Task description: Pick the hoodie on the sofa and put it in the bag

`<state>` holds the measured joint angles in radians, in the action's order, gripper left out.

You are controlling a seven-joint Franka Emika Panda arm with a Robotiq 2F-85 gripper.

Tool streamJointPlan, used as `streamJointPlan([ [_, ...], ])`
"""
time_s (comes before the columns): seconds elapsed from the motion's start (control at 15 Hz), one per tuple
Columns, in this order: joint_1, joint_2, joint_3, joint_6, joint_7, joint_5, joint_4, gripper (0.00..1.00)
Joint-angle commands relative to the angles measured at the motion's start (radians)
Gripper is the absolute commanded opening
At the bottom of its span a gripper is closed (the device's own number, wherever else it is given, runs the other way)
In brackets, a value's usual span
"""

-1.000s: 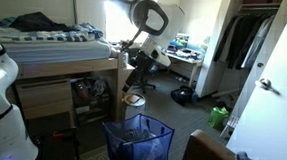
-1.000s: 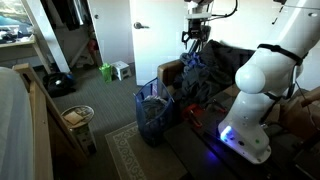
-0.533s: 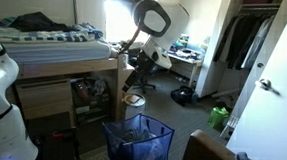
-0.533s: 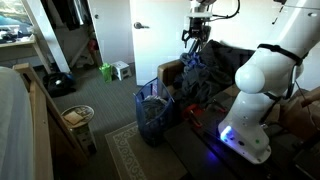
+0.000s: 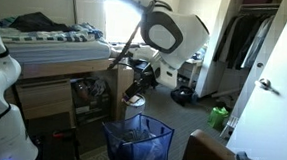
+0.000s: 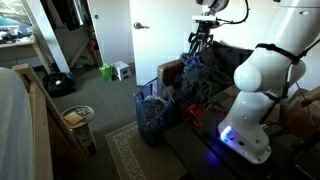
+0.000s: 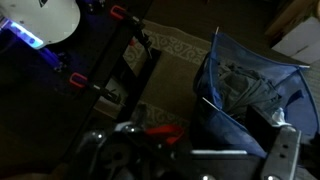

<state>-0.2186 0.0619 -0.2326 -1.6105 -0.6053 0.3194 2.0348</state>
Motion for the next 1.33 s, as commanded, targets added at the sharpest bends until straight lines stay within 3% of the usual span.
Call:
streamJointPlan([
  [0.0, -0.012, 0.081, -0.016, -0.025, -0.121, 0.055, -0.027, 1.0],
  [0.47, -0.034, 0.176, -0.064, -0.166, -0.363, 0.13, -0.006, 1.0],
  [0.73, -0.044, 0.201, -0.089, -0.275, -0.47, 0.115, 0.006, 1.0],
  [0.93, -0.03, 0.204, -0.104, -0.417, -0.545, 0.042, 0.025, 1.0],
  [1.27, 0.009, 0.23, -0.127, -0.58, -0.749, -0.227, 0.02, 1.0],
])
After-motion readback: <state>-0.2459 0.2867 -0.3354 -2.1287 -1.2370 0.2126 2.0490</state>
